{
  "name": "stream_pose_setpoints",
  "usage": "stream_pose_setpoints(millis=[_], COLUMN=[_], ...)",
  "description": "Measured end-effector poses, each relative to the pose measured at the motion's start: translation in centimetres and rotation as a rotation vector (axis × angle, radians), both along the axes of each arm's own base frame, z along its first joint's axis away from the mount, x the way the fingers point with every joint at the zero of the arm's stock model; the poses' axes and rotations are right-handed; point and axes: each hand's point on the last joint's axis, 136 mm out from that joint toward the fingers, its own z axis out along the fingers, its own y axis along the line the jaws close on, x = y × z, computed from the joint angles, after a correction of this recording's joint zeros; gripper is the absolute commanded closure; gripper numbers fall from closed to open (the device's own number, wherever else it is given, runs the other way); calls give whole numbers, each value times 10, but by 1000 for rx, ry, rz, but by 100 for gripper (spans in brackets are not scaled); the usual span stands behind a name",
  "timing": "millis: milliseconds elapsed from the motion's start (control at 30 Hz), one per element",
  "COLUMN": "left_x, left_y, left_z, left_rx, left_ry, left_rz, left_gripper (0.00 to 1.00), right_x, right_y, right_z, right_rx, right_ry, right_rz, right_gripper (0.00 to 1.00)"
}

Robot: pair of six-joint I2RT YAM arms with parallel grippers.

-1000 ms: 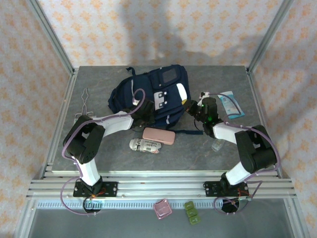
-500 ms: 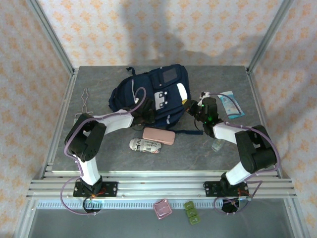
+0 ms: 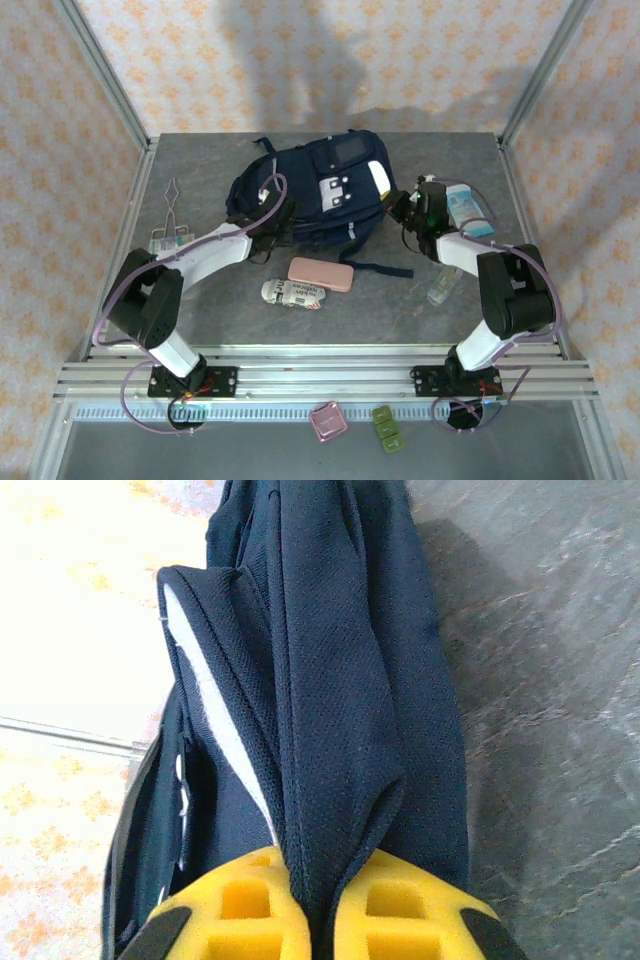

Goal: Pack the student bag

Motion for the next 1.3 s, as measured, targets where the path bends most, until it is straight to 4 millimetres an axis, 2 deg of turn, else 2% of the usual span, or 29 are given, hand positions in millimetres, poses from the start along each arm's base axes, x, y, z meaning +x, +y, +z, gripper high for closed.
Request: stream_pose_setpoints(millis=[100, 133, 200, 267, 367, 433, 533, 600, 667, 767, 867, 1000, 1033, 1200, 1300], left_x=[1, 2, 2, 0, -2, -5, -6, -5, -2, 4, 5, 2, 1, -2, -2], left_y=[15, 18, 20, 17, 9, 2, -9, -17, -23, -33, -42, -48, -48, -51, -52], left_z=[13, 17, 21, 21, 22, 24, 29, 34, 41, 51, 57, 57, 56, 55, 55], left_rx=[60, 68, 72, 55, -1, -34, -74, -99, -124, -158, -180, -187, -186, -183, -184], left_ry=[-33, -42, -49, -40, -28, -24, -25, -29, -37, -48, -48, -35, -32, -22, -19], left_rz=[12, 14, 8, -5, -26, -40, -64, -79, -91, -115, -141, -177, -183, -212, -220], left_gripper=[100, 100, 100, 100, 100, 100, 100, 100, 100, 100, 100, 100, 100, 100, 100], right_x=[4, 5, 14, 30, 53, 54, 34, 14, -6, -40, -75, -99, -101, -105, -110], right_y=[-3, -3, 1, 2, -2, -4, 1, 15, 40, 90, 125, 129, 130, 153, 169], right_z=[-3, -5, -9, -11, -4, 4, 17, 31, 47, 60, 49, 14, 10, 23, 19], right_rx=[-3, -4, -2, -17, -56, -81, -122, -158, -199, -285, -365, -487, -515, -648, -724], right_ry=[15, 19, 49, 76, 102, 112, 115, 75, 9, -126, -255, -373, -402, -652, -754], right_rz=[-8, -7, 4, 4, -15, -22, 7, 74, 181, 372, 535, 647, 667, 771, 835], right_gripper=[100, 96, 74, 56, 41, 37, 37, 37, 37, 36, 36, 36, 36, 36, 36])
